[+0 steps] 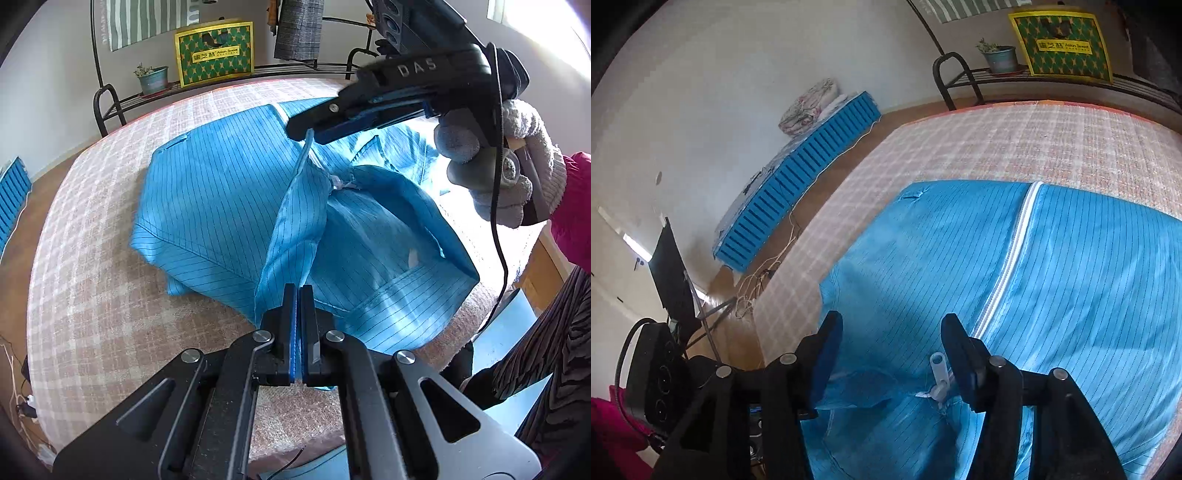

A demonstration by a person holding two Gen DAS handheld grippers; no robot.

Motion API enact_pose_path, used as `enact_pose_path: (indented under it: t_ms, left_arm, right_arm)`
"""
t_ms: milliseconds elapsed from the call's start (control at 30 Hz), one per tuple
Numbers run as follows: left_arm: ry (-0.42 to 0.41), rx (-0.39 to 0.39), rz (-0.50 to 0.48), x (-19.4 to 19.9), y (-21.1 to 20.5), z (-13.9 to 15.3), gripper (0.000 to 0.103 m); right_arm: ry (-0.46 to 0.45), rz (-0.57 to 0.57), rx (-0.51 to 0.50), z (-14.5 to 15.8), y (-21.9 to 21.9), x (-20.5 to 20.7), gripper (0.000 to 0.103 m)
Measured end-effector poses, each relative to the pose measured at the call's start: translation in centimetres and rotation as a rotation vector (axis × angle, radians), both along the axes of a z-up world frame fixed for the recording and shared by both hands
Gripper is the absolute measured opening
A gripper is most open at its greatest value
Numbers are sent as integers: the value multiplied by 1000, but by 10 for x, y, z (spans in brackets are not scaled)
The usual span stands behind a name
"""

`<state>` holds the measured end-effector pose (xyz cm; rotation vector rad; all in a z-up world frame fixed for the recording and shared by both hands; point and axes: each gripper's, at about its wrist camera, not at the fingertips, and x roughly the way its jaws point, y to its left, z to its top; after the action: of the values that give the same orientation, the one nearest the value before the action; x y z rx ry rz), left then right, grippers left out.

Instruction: Fold large clothes

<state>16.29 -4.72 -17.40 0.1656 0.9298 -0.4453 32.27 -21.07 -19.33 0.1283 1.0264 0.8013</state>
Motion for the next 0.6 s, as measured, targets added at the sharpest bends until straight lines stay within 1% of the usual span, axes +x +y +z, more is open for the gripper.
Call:
enact_pose_path:
  t_ms: [67,100,200,300,433,533,600]
  left_arm:
    - [1,-12,8,0,4,2,0]
    - [2,-19,13,-1,6,3,0]
    - [3,-28,20,0,10,4,0]
    - [-1,-23,14,1,9,3,0]
    - [-22,-6,-1,0,3,5,0]
    - [-41,13,-18,-4,-2,6,0]
    - [-46,21,-24,-6,-4,5,0]
  right_arm:
    - [-32,20,-68,1,-8,0,55]
    - [-28,32,-82,0,-14,0,54]
    - [-35,102,-64,5,-20,-10,54]
    - [-77,151,-75,8,-7,-20,56]
    - [-36,157,-57,0,14,-13,57]
    - [19,161,-45,-11,27,-4,50]
    - [38,168,-47,-17,33,-2,29]
